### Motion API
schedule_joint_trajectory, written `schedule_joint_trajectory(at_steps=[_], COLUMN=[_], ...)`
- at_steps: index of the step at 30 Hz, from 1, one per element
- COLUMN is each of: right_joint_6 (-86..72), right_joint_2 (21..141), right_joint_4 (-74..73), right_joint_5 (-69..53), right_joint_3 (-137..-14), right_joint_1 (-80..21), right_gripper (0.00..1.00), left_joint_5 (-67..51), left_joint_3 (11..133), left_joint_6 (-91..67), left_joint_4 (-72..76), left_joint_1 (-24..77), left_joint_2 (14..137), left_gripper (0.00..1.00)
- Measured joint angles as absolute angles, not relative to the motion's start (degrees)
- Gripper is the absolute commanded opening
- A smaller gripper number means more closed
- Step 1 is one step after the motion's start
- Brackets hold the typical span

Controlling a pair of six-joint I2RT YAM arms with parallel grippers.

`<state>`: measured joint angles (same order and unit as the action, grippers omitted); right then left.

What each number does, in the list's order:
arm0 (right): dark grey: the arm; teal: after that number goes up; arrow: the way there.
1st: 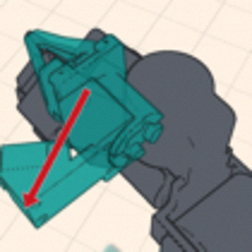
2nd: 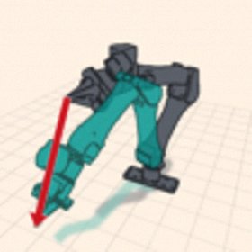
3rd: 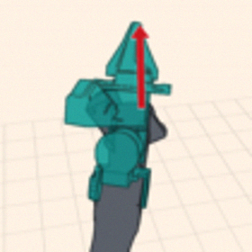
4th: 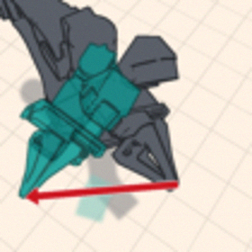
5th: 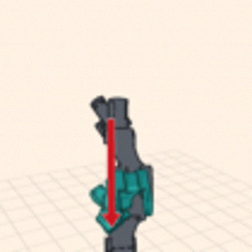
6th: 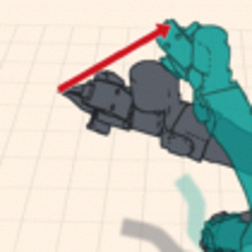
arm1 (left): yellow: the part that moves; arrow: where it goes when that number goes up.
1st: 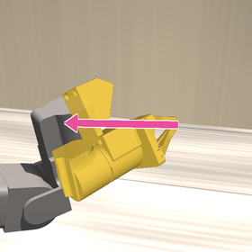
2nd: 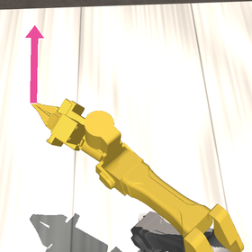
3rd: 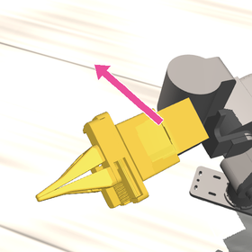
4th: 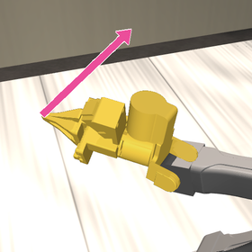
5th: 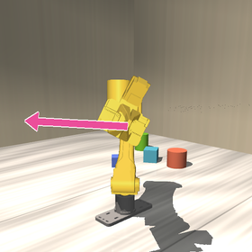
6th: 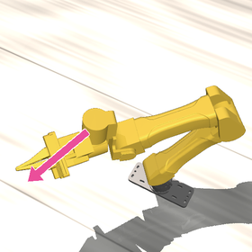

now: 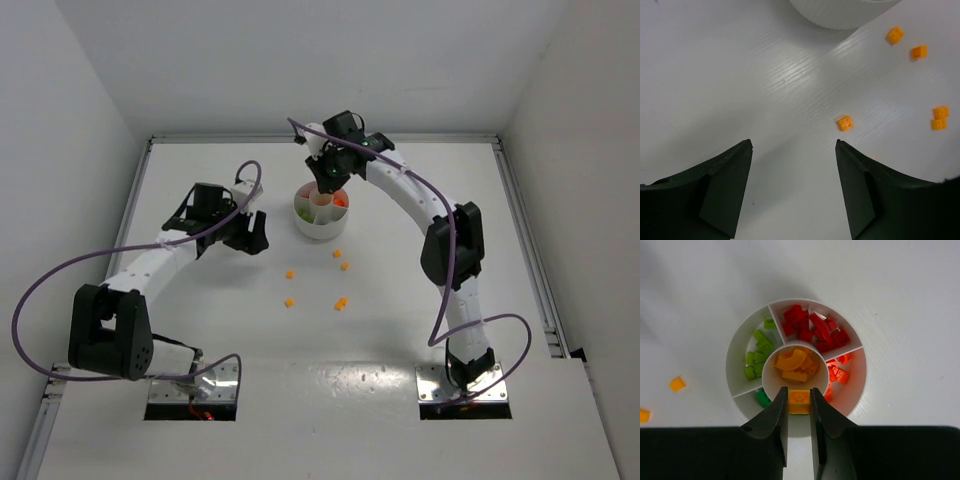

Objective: Sort the legos into containers by color

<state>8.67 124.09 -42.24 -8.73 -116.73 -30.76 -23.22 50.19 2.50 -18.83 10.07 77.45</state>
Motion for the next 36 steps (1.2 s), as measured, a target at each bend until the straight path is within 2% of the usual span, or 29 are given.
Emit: schedule_joint_trajectory(at_steps=[1,6,9,15,21,23,30,36], right_joint_6=[8.56,8.08,7.68,7.22,7.03,7.05,7.05,7.05], right_joint_2=[124.36,124.81,124.81,124.81,121.93,118.24,109.38,108.40], right_joint_4=[-42.54,-42.87,-42.94,-42.92,-41.56,-41.34,-40.53,-40.25], right_joint_5=[-9.13,-9.56,-9.58,-8.43,-3.14,-1.91,0.32,-0.03], right_joint_3=[-116.84,-116.95,-116.97,-116.99,-113.62,-109.86,-103.59,-102.41], right_joint_1=[-30.76,-30.76,-30.76,-30.72,-28.88,-26.65,-18.72,-17.76], right_gripper=[0.17,0.40,0.45,0.45,0.44,0.44,0.44,0.44], left_joint_5=[-22.68,-21.78,-21.58,-21.78,-20.88,-19.97,-11.57,-4.89], left_joint_3=[50.19,50.19,50.19,50.17,49.89,49.91,51.96,56.90], left_joint_6=[2.50,2.37,2.31,2.33,2.83,2.66,-1.37,-5.32], left_joint_4=[-18.81,-18.79,-18.72,-18.04,-17.45,-17.47,-21.10,-23.66], left_joint_1=[10.22,10.74,11.07,12.91,21.04,24.12,32.47,35.42], left_joint_2=[77.54,78.46,79.26,79.40,80.66,82.59,89.82,94.15], left_gripper=[0.73,0.73,0.73,0.72,0.61,0.61,0.52,0.51])
